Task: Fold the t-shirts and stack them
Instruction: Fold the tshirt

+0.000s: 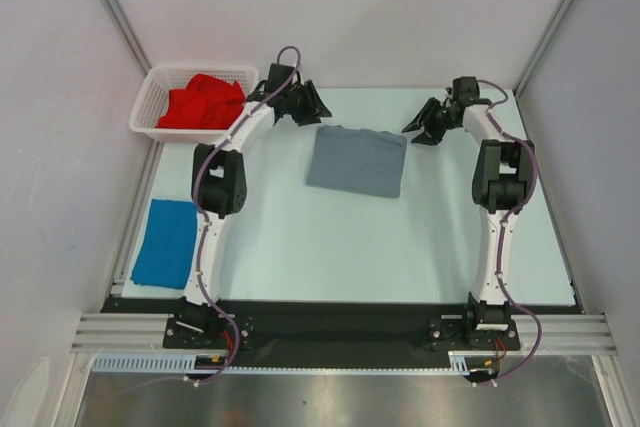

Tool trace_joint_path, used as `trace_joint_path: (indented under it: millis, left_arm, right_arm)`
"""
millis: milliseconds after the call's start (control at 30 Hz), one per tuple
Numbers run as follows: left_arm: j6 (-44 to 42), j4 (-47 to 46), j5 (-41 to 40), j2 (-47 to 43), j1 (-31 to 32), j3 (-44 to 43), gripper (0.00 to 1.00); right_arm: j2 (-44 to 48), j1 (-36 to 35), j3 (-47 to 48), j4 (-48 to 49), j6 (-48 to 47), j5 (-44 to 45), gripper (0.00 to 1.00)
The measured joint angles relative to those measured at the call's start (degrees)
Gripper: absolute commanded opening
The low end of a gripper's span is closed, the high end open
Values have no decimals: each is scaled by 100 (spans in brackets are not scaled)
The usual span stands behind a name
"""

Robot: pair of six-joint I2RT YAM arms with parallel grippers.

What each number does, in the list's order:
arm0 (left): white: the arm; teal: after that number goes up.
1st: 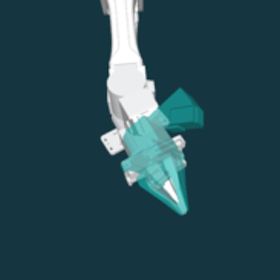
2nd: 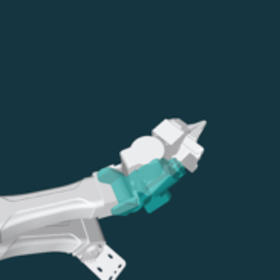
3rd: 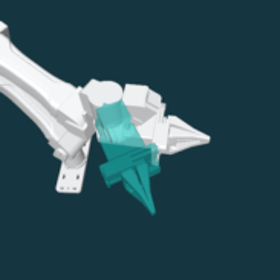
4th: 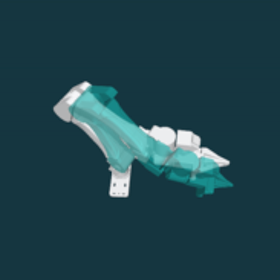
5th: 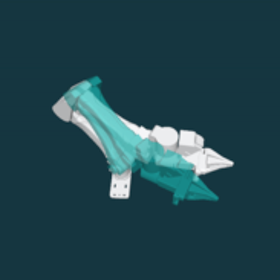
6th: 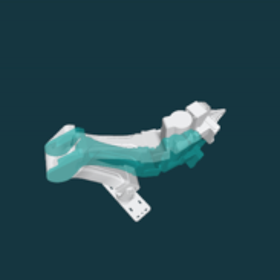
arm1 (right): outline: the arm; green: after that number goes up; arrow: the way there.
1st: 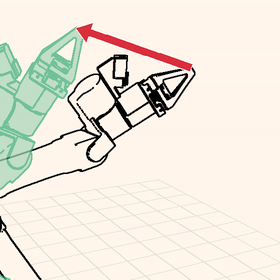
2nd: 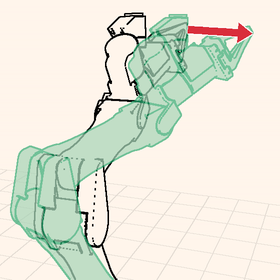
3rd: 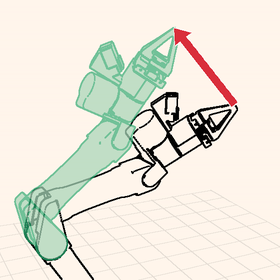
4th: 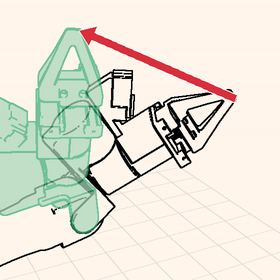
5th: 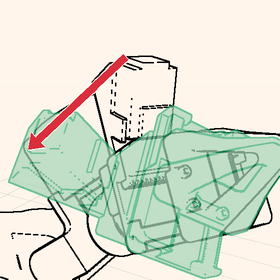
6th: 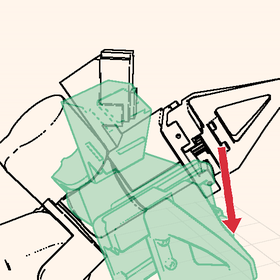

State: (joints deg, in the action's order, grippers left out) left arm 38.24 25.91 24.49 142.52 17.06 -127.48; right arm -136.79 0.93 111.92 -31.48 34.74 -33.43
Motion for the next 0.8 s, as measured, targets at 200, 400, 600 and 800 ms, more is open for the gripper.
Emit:
trace_joint_path:
  millis: [200, 400, 600, 800]
  left_arm:
    - [-697, -422, -776, -1241, 28, 1193, 43]
    - [-669, -1484, -219, -2376, 256, 2356, 22]
    - [-205, -2774, 632, -1871, 649, 2861, 19]
    - [754, -4242, 1158, -693, 695, 2872, 17]
  right_arm:
    - [326, 144, 382, -538, -691, 505, 59]
    - [1526, -308, -1209, 142, -595, 304, 39]
    - [1491, -778, -2430, 2164, 437, -389, 12]
    - [516, -793, -2496, 4146, 1497, -671, 2]
